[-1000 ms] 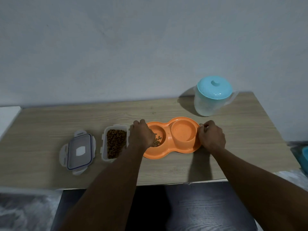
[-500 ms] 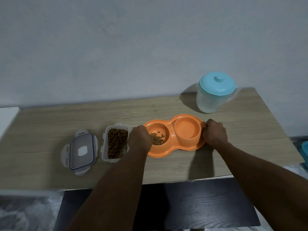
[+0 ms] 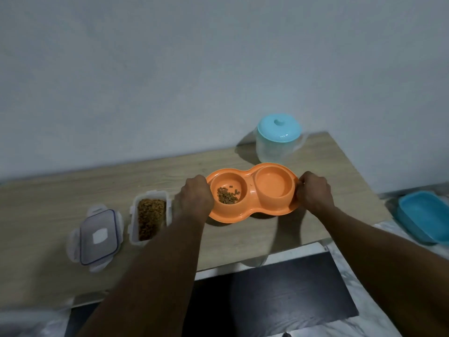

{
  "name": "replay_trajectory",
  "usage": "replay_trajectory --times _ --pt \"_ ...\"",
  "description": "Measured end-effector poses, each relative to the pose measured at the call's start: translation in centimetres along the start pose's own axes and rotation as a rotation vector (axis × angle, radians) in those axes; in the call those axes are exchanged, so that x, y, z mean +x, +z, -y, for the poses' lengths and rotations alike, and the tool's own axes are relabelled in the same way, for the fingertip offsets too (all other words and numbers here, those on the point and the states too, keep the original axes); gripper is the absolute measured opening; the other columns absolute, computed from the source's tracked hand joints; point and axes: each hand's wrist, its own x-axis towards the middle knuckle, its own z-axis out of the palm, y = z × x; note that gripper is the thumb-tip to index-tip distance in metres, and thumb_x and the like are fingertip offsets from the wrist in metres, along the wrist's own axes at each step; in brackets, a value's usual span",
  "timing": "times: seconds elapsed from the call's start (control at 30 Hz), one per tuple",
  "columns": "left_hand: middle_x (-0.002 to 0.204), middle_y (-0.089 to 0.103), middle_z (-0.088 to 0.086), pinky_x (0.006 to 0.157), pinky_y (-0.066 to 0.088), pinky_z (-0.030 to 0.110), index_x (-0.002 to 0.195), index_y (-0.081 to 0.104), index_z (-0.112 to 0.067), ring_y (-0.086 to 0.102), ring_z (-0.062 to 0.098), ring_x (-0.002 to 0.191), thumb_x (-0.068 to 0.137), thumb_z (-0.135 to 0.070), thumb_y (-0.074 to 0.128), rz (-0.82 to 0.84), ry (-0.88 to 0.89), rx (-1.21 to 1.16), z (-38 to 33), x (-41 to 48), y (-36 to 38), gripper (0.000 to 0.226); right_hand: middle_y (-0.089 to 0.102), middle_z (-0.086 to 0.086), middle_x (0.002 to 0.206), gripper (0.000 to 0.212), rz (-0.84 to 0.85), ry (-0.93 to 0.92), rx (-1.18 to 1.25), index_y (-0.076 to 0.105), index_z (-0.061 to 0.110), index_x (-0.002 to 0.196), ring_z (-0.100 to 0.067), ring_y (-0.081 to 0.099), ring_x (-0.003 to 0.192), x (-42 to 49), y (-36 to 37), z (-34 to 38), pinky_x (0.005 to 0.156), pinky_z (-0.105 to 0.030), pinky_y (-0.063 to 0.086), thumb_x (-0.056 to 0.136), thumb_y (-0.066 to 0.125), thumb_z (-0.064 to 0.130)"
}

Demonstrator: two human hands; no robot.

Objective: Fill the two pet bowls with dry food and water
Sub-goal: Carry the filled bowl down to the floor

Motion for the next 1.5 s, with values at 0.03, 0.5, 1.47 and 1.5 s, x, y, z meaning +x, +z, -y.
replay_trajectory --times 0.03,0.5,1.47,1.5 --pt "0.107 0.065 0.016 0.083 0.056 0.045 0.104 0.064 -0.01 0.065 0.037 0.099 0.091 -0.01 0.047 0.002 0.001 -0.006 -0.8 -0.5 -0.2 0.021 0.067 -0.018 0.094 0.014 -0.018 0.003 0.011 0.062 0.009 0.095 -0.041 0.063 0.088 -0.3 -0.9 -0.7 0.075 -0.044 0.054 0.091 0.052 0.018" --pt "0.117 0.062 0.021 0.075 0.044 0.038 0.104 0.064 -0.006 0.061 0.04 0.107 0.091 -0.008 0.049 0.032 0.142 -0.045 -17.5 -13.1 2.9 0.021 0.068 -0.015 0.094 0.014 -0.17 0.089 0.055 0.061 0.015 0.091 -0.037 0.063 0.087 -5.0 -14.5 -19.4 0.072 -0.041 0.053 0.09 0.048 0.021" --pt "0.101 0.068 0.011 0.071 0.048 0.033 0.094 0.068 -0.014 0.064 0.031 0.089 0.081 -0.009 0.062 0.295 0.355 -0.122 -58.9 -22.3 27.3 0.016 0.064 -0.008 0.082 0.012 -0.219 0.402 -0.039 0.061 0.013 0.095 -0.026 0.06 0.075 3.8 -31.0 -62.7 0.069 -0.038 0.053 0.099 0.054 0.02" --pt "0.103 0.068 0.011 0.072 0.048 0.033 0.096 0.068 -0.014 0.062 0.029 0.087 0.081 -0.01 0.062 0.302 0.358 -0.124 -59.8 -21.8 28.1 0.016 0.064 -0.008 0.083 0.011 -0.217 0.41 -0.035 0.061 0.014 0.096 -0.025 0.061 0.074 5.0 -30.8 -63.4 0.068 -0.038 0.054 0.099 0.054 0.022"
